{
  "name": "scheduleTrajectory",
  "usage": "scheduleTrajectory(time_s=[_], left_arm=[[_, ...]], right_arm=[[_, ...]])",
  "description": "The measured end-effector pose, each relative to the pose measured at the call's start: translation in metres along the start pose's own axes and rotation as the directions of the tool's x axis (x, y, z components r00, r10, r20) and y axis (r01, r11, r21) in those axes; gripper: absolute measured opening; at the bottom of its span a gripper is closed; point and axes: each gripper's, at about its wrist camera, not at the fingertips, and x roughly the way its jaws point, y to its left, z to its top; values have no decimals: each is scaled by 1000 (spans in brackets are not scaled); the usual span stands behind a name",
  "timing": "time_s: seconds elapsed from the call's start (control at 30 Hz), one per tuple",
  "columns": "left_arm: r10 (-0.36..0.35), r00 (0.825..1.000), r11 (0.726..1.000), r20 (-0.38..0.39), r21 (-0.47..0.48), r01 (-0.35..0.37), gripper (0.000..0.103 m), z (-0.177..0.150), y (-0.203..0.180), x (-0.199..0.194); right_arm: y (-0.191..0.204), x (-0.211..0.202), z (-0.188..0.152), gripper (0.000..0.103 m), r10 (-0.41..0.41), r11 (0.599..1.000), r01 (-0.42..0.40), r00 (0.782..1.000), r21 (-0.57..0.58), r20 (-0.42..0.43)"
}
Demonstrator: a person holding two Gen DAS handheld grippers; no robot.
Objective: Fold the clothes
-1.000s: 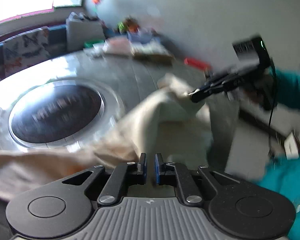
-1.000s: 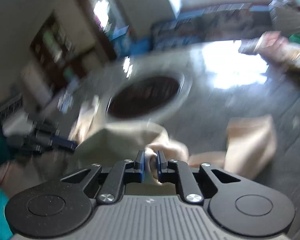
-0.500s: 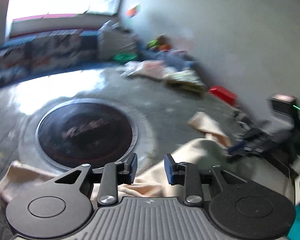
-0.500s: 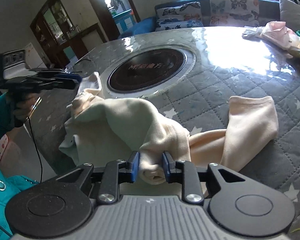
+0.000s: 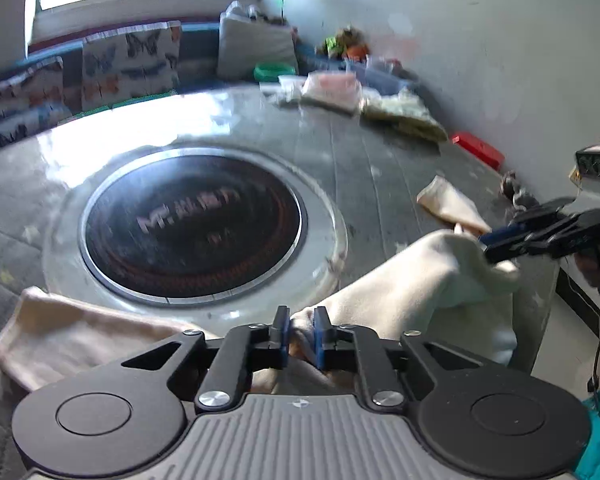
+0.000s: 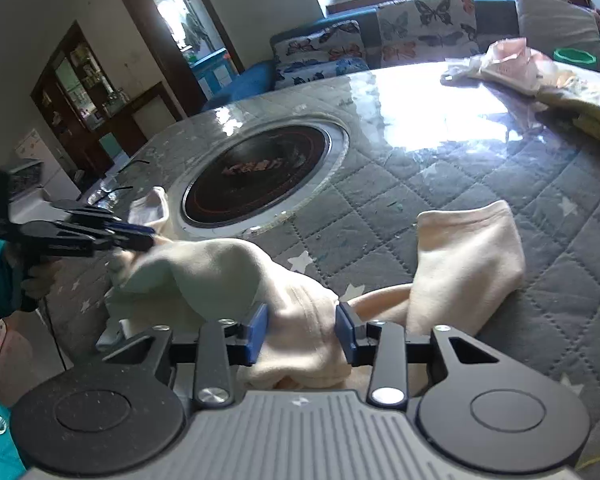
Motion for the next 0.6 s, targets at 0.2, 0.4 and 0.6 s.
scheduleTrajectory(time_s=[0.2,0.4,0.6], left_arm=[[13,982,998,190,56,-24,12,12,-13,-36],[-97,981,976,166,211,60,12,-6,-31,-46],[-102,994,922,46,379,77,16,-40,-57,-40]], right_arm=[[14,4,6,6,-23,997,25,999,-69,41],[25,0,8,7,5,993,0,999,-119,47],[23,6,-1,27,-3,994,4,1000,-105,11]])
